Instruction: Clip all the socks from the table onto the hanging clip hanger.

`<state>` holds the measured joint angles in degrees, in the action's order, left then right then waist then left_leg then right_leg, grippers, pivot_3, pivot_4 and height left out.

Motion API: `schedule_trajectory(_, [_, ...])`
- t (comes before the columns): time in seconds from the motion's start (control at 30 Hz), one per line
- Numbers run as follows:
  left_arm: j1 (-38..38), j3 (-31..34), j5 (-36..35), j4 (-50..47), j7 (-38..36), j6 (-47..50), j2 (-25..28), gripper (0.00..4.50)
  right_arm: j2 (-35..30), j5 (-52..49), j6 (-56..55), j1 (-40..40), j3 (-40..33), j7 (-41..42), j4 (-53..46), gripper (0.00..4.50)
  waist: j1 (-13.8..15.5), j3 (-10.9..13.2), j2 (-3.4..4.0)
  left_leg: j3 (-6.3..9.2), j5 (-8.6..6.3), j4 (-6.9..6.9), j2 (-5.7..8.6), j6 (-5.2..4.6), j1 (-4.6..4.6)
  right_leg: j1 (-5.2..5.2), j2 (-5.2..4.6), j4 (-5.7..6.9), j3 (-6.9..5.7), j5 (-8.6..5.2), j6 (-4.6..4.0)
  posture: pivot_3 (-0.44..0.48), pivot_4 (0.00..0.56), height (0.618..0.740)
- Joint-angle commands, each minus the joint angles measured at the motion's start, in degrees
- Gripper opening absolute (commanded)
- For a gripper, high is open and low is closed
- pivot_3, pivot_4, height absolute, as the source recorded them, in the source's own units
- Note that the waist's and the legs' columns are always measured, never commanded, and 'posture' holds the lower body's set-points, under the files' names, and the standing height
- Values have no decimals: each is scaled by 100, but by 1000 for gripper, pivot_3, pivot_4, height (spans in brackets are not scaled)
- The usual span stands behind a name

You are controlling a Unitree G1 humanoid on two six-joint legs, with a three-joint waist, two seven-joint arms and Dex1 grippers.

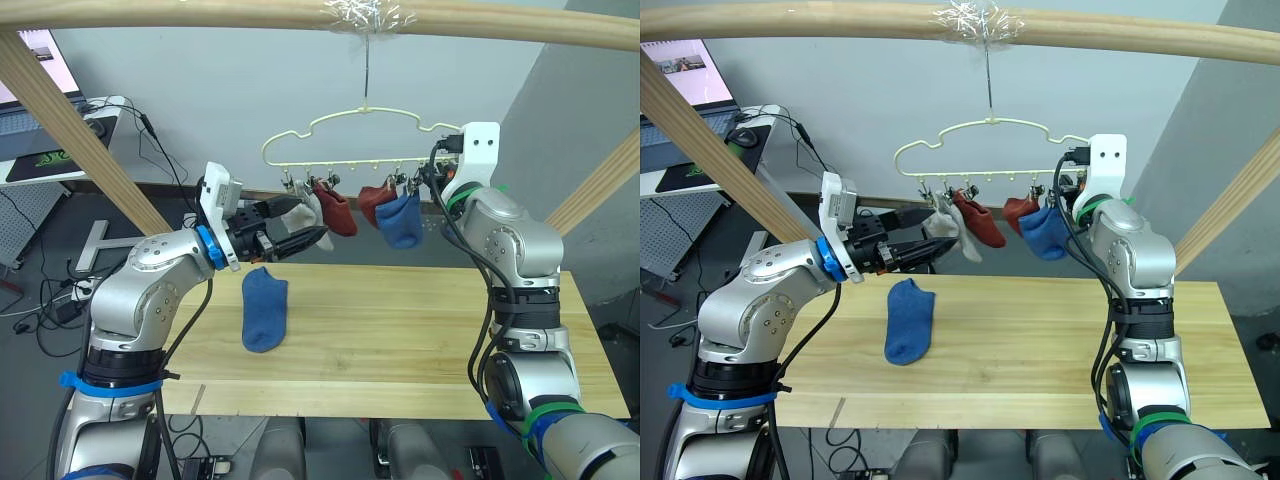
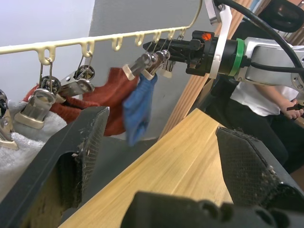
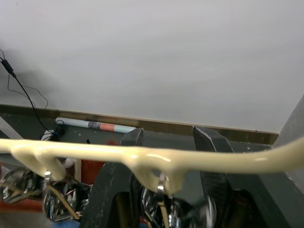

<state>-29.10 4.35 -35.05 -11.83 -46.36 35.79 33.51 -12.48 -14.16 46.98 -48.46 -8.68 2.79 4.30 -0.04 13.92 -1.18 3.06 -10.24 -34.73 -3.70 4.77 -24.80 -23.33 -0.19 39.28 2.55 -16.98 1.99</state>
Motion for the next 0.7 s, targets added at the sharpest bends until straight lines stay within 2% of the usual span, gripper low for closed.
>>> schedule_trajectory(0.03, [6, 69, -30, -259, 45, -63, -17, 4129, -25, 48, -42, -150, -12, -24, -96, 1695, 0, 0, 0, 0, 0, 0, 0, 0, 0, 0, 0, 0, 0, 0, 0, 132, 239, 740])
schedule_trajectory(0.37, [5, 56, -22, -284, 96, -65, -19, 4129, -76, 132, 30, -94, 14, -94, -135, 1695, 0, 1, 0, 0, 0, 7, 0, 0, -2, 0, 0, -10, -1, 0, 0, 132, 239, 740])
schedule_trajectory(0.7, [9, 52, 10, -263, 135, -114, -71, 4129, 35, 183, 477, 67, -1, -217, -589, 1695, 1, 1, 0, 0, 0, 18, 0, 0, -2, -1, 0, -19, -2, 0, 0, 126, 240, 740])
